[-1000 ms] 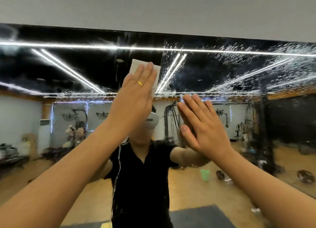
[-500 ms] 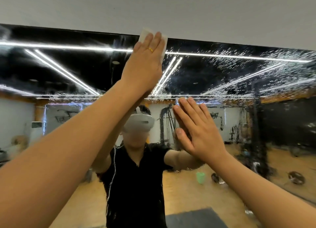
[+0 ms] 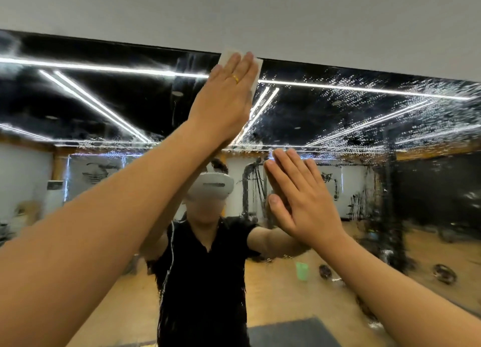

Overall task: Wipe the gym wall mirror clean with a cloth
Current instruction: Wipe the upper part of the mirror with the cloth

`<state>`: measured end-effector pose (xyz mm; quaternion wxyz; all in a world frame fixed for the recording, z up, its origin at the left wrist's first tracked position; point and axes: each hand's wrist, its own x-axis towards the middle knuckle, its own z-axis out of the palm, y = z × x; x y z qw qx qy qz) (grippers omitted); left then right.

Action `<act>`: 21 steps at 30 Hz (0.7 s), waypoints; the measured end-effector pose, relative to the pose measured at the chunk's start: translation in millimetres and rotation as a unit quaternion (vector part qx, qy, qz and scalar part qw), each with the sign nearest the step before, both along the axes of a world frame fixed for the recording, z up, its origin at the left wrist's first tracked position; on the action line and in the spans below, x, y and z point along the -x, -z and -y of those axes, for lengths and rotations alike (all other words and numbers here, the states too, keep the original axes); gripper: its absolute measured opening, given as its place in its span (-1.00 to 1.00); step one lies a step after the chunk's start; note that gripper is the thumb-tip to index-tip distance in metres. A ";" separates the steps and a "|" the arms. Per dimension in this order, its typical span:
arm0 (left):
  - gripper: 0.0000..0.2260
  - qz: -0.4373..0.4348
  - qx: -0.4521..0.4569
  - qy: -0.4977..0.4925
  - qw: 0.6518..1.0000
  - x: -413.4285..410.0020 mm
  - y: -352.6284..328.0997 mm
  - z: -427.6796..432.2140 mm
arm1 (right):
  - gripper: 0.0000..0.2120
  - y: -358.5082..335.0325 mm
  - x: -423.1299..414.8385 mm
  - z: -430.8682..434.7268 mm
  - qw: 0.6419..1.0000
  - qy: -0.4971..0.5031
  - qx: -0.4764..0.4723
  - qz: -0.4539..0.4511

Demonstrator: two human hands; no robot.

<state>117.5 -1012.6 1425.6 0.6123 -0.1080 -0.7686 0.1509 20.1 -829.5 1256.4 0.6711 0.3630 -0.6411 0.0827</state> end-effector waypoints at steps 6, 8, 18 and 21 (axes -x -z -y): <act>-0.49 0.011 0.004 -0.010 1.000 1.2 -1.0 -3.8 | -0.41 0.9 0.0 1.2 1.000 -0.005 -0.003 0.000; -0.48 0.008 0.016 -0.003 1.000 0.7 14.3 2.9 | -0.42 0.8 -0.4 1.8 1.000 -0.004 -0.001 -0.002; -0.50 0.010 0.044 0.013 0.999 -0.2 30.1 9.1 | -0.42 0.4 -1.8 1.9 1.000 -0.003 0.008 -0.001; -0.50 0.020 0.031 -0.003 0.999 1.6 2.5 -5.7 | -0.41 1.6 -2.9 1.0 1.000 0.003 0.005 0.003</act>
